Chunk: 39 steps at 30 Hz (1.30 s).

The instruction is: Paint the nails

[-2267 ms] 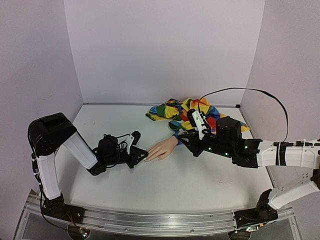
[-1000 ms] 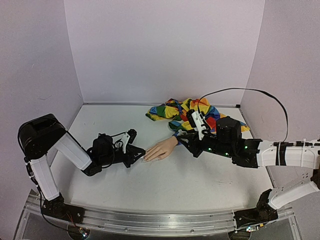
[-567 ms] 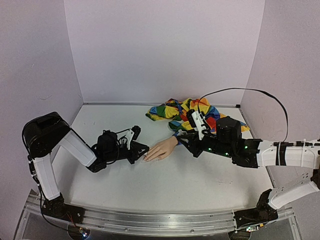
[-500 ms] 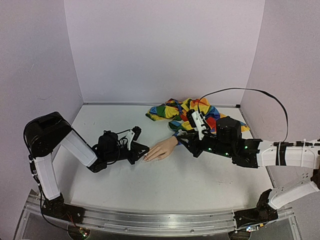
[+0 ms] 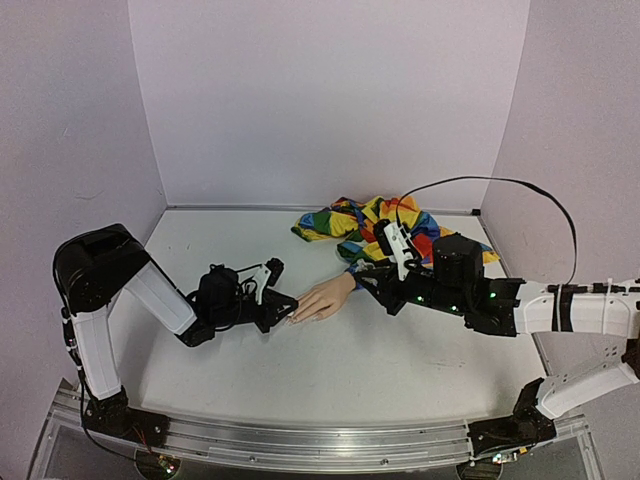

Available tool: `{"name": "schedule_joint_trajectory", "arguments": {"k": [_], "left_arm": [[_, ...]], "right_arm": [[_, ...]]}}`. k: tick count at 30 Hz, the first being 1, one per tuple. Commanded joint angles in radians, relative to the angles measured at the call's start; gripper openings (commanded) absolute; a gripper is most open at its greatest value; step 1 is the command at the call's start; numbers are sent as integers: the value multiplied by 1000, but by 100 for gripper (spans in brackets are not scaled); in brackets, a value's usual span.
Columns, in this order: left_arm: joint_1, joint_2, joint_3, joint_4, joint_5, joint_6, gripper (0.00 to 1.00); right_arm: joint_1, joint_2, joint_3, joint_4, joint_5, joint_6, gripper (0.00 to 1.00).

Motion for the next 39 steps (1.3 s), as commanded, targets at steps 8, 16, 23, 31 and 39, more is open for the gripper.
{"name": "schedule_joint_trajectory", "arguments": {"k": [8, 16, 23, 31, 39], "left_arm": [[4, 24, 32, 30, 19, 0, 0], [5, 16, 11, 31, 5, 3, 0], [6, 8, -10, 31, -2, 5, 0], [6, -13, -41, 30, -5, 0, 0], [6, -72, -70, 30, -13, 0, 0]], "right_arm": [[-5, -31, 5, 67, 3, 12, 0], [-6, -32, 5, 67, 0, 14, 0], [-5, -34, 5, 67, -3, 16, 0], [-5, -32, 7, 67, -8, 18, 0], [-5, -32, 11, 68, -15, 21, 0]]}}
